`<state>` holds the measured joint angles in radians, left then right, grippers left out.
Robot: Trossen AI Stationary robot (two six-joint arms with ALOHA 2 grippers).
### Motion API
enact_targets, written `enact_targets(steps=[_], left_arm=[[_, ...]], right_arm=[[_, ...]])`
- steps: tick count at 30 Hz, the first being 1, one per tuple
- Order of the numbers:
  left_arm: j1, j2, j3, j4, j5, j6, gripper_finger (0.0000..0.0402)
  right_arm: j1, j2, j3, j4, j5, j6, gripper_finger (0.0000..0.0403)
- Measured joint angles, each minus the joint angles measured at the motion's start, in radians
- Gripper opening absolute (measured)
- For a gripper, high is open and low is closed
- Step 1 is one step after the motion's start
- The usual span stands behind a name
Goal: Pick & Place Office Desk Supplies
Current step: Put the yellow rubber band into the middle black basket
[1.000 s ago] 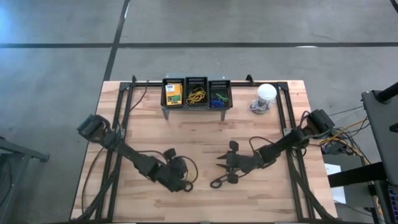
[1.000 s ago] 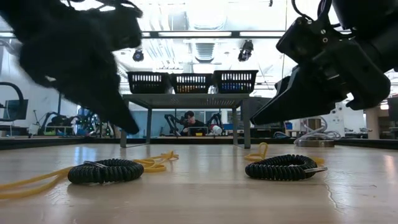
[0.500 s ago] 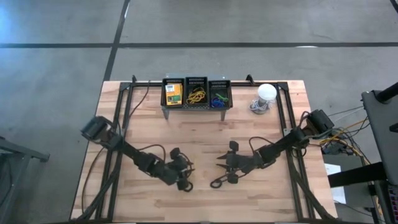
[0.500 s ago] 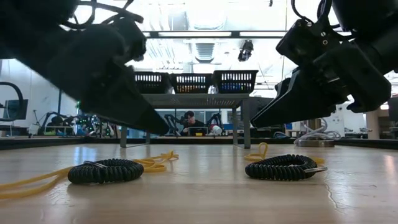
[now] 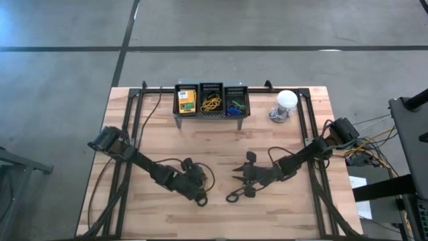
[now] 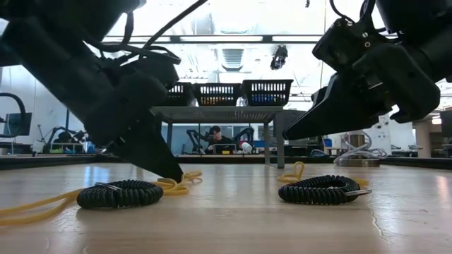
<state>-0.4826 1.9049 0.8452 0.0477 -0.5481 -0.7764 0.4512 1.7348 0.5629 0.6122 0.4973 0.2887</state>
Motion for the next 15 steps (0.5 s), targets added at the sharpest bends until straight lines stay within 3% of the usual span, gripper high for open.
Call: enact_targets(steps=[5, 10, 15], left_arm=[[0.006, -0.001, 0.000, 0.001, 0.009, 0.006, 0.0009], [0.004, -0.069, 0.015, -0.078, 0.001, 0.023, 0.0003], [-0.022, -0.230, 0.055, -0.167, -0.116, 0.047, 0.0002]], right_arm=[[0.000, 0.000, 0.000, -0.001, 0.000, 0.000, 0.0114], [0.000, 0.000, 0.000, -0.002, 0.000, 0.000, 0.0116], [0.000, 0.000, 0.000, -0.002, 0.000, -0.001, 0.0112]])
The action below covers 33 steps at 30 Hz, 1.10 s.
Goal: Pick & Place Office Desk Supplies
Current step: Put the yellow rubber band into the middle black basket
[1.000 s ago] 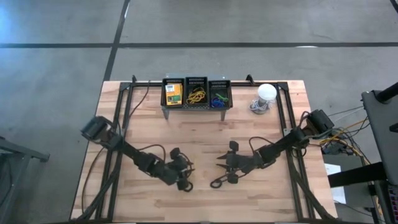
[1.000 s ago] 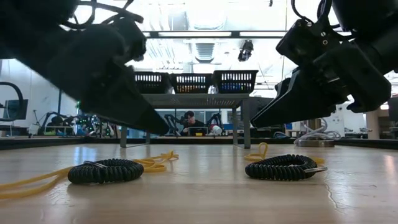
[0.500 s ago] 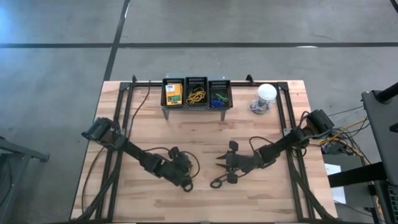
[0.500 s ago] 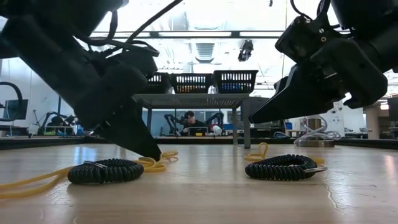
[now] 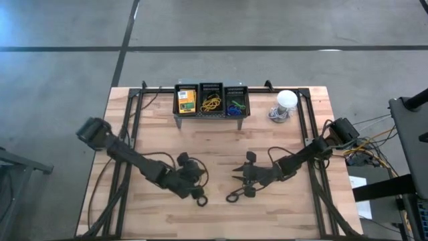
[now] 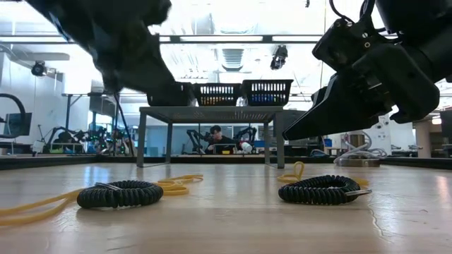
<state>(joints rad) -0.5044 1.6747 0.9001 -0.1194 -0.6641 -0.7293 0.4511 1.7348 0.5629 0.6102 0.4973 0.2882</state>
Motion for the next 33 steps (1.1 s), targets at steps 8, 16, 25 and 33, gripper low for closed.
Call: enact_targets(steps=[8, 16, 25, 33], left_arm=[[0.005, -0.181, 0.007, -0.020, -0.073, 0.128, 0.0001], [0.116, -0.231, 0.121, -0.130, -0.015, 0.321, 0.0000], [0.110, -0.192, 0.019, -0.219, 0.224, 0.413, 0.0011], [0.068, -0.099, -0.136, 0.081, 0.501, 0.356, 0.0109]], right_arm=[[0.000, 0.000, 0.000, 0.000, 0.000, 0.000, 0.0111], [0.000, 0.000, 0.000, -0.001, 0.000, 0.000, 0.0105], [0.000, 0.000, 0.000, -0.002, -0.001, 0.000, 0.0101], [0.000, 0.000, 0.000, -0.002, -0.002, 0.000, 0.0104]])
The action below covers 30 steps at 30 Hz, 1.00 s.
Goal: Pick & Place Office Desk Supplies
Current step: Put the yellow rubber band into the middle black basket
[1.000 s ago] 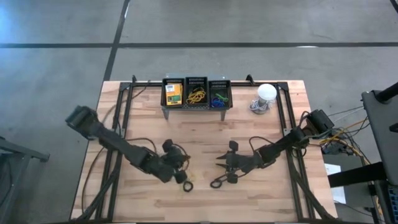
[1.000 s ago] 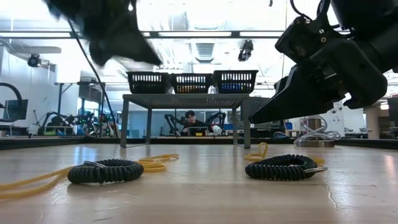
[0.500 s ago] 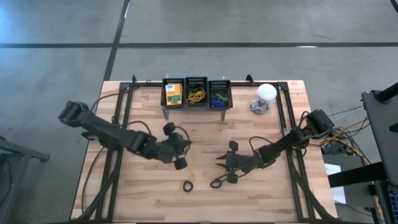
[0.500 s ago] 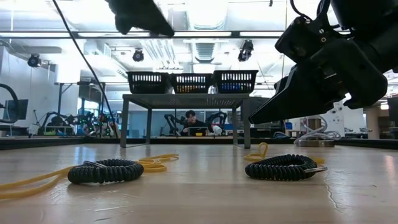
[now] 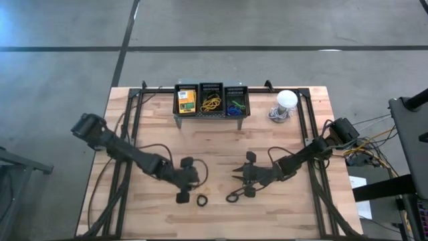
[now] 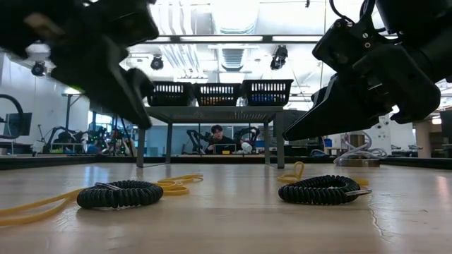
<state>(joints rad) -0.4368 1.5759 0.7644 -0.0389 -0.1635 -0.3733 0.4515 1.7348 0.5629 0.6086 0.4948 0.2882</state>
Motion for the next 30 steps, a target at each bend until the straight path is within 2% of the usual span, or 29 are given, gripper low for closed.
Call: enact_targets(steps=[5, 11, 16, 24, 30], left_arm=[[-0.028, 0.111, 0.024, 0.065, -0.045, -0.042, 0.0163], [-0.033, 0.249, 0.109, 0.057, -0.045, -0.204, 0.0174], [-0.033, 0.292, 0.142, 0.041, -0.059, -0.271, 0.0134], [-0.035, 0.323, 0.147, 0.018, -0.150, -0.222, 0.0012], [-0.037, 0.215, 0.179, -0.134, -0.277, -0.180, 0.0002]], right_arm=[[0.000, 0.000, 0.000, 0.000, -0.001, 0.000, 0.0097], [0.000, 0.000, 0.000, 0.000, -0.001, 0.000, 0.0090], [0.000, 0.000, 0.000, 0.000, -0.001, 0.000, 0.0084], [0.000, 0.000, 0.000, 0.000, -0.001, 0.000, 0.0085], [0.000, 0.000, 0.000, -0.001, -0.001, 0.000, 0.0089]])
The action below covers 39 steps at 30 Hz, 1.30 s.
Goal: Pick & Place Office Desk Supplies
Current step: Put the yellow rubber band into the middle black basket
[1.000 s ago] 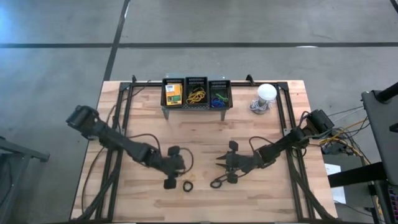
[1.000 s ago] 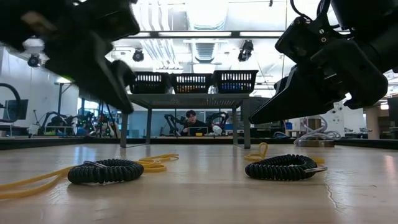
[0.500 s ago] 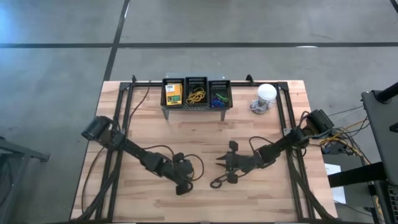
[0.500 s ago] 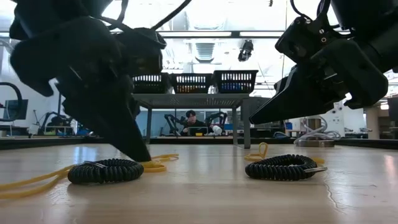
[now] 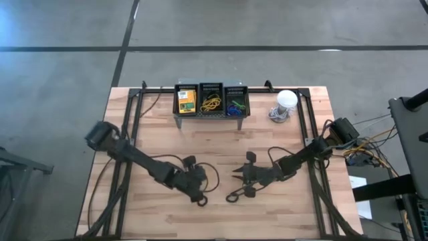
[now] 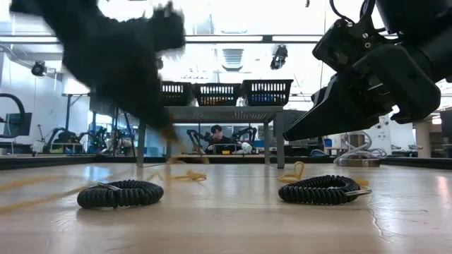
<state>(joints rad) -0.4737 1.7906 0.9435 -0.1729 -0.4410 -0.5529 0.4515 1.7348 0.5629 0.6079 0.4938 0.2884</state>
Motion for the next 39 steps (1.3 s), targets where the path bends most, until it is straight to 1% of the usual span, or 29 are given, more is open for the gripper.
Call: enact_targets(steps=[2, 6, 10, 13, 15, 18, 24, 27, 29, 31, 36, 39], left_arm=[[-0.003, -0.063, 0.044, -0.097, -0.055, 0.000, 0.0002], [-0.002, -0.141, 0.120, -0.245, -0.099, 0.008, 0.0002], [-0.001, -0.208, 0.181, -0.253, -0.170, 0.103, 0.0001], [0.016, -0.221, 0.233, -0.258, -0.228, 0.200, 0.0001], [0.048, -0.227, 0.284, -0.253, -0.259, 0.289, 0.0001], [0.118, -0.232, 0.354, -0.252, -0.275, 0.428, 0.0001], [0.315, -0.232, 0.450, -0.251, -0.323, 0.586, 0.0001], [0.422, -0.232, 0.464, -0.254, -0.322, 0.606, 0.0001], [0.487, -0.232, 0.464, -0.252, -0.301, 0.605, 0.0001], [0.555, -0.232, 0.456, -0.251, -0.258, 0.606, 0.0002], [0.696, -0.229, 0.396, -0.250, -0.084, 0.572, 0.0016], [0.744, -0.229, 0.361, -0.251, -0.052, 0.555, 0.0033]], right_arm=[[0.000, 0.000, 0.000, 0.000, 0.000, 0.000, 0.0087], [0.000, 0.000, 0.000, 0.000, 0.000, 0.000, 0.0081], [0.000, 0.000, 0.000, -0.002, 0.000, 0.000, 0.0074], [0.000, 0.000, 0.000, -0.002, 0.000, 0.000, 0.0070], [0.000, 0.000, 0.000, 0.000, 0.000, 0.000, 0.0069], [0.000, 0.000, 0.000, 0.001, 0.000, 0.000, 0.0068], [0.000, 0.000, 0.000, 0.001, 0.000, 0.000, 0.0073], [0.000, 0.000, 0.000, 0.001, 0.000, 0.000, 0.0075], [0.000, 0.000, 0.000, 0.000, 0.000, 0.000, 0.0074], [0.000, 0.000, 0.000, 0.000, 0.000, 0.000, 0.0071], [0.000, 0.000, 0.000, -0.003, 0.000, 0.000, 0.0069], [0.000, 0.000, 0.000, -0.003, -0.001, 0.000, 0.0072]])
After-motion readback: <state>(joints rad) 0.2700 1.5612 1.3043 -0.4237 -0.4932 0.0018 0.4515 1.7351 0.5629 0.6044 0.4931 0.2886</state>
